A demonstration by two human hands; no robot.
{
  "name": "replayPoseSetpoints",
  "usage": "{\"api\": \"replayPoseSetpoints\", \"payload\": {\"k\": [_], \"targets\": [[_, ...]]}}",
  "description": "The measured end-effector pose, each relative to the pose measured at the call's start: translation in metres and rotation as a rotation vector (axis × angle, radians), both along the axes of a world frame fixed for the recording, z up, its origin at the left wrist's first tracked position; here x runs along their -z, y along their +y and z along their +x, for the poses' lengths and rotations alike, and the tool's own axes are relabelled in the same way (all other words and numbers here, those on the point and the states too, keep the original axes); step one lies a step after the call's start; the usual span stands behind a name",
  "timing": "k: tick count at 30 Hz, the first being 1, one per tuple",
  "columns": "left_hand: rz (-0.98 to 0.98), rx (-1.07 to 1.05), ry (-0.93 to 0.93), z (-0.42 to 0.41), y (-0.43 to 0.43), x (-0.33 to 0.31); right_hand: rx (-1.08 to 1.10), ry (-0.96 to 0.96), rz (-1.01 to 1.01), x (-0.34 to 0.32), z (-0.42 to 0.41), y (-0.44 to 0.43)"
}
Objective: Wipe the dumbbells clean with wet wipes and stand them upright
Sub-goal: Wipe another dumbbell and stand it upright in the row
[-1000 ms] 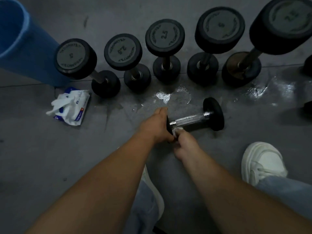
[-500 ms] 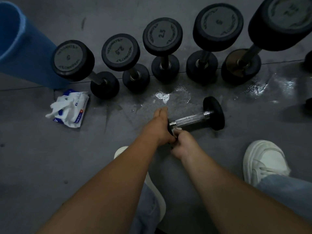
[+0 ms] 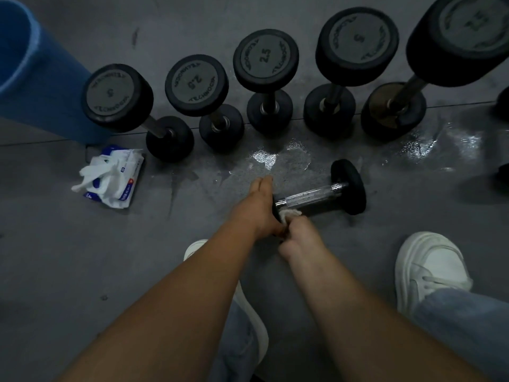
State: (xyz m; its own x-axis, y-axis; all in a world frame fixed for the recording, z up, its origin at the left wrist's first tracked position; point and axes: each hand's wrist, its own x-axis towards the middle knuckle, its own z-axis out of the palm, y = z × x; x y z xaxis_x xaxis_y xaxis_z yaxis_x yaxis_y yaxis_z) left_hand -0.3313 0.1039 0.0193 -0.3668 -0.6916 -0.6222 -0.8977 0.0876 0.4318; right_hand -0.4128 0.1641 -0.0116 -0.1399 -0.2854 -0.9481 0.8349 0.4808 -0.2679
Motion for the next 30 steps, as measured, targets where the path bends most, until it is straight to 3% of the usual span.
{"api": "replayPoseSetpoints", "payload": {"k": [3, 10, 13, 15, 17, 18, 19, 21, 24, 30], "targets": [[-0.014, -0.005, 0.011, 0.000, 0.002, 0.000, -0.042, -0.064, -0.007, -0.003, -0.008, -0.001], [-0.011, -0.012, 0.016, 0.001, 0.005, 0.004, -0.069, 0.004, 0.002, -0.019, -0.006, 0.002], [-0.002, -0.009, 0.028, 0.002, 0.004, 0.006, -0.154, 0.303, -0.120, -0.034, -0.010, 0.005], [-0.002, -0.013, 0.022, 0.003, 0.002, 0.008, -0.282, 0.669, -0.238, -0.040, -0.012, 0.002], [-0.016, -0.006, 0.029, 0.003, 0.005, 0.008, -0.745, 1.223, -0.253, -0.029, -0.021, -0.008], [-0.026, 0.000, 0.041, 0.003, 0.006, 0.008, -1.022, 1.398, -0.269, -0.021, -0.024, -0.011], [-0.033, 0.007, 0.045, 0.004, 0.006, 0.008, -1.268, 1.435, -0.297, -0.014, -0.026, -0.008], [-0.034, 0.026, 0.033, 0.004, 0.006, 0.007, -1.500, 1.422, -0.348, -0.009, -0.028, 0.012], [-0.009, 0.000, 0.028, 0.002, 0.003, 0.004, -1.541, 1.581, -0.456, -0.008, -0.032, 0.038], [-0.001, 0.017, 0.014, 0.002, 0.005, 0.003, -1.611, 1.452, -0.379, -0.008, -0.034, -0.002]]}}
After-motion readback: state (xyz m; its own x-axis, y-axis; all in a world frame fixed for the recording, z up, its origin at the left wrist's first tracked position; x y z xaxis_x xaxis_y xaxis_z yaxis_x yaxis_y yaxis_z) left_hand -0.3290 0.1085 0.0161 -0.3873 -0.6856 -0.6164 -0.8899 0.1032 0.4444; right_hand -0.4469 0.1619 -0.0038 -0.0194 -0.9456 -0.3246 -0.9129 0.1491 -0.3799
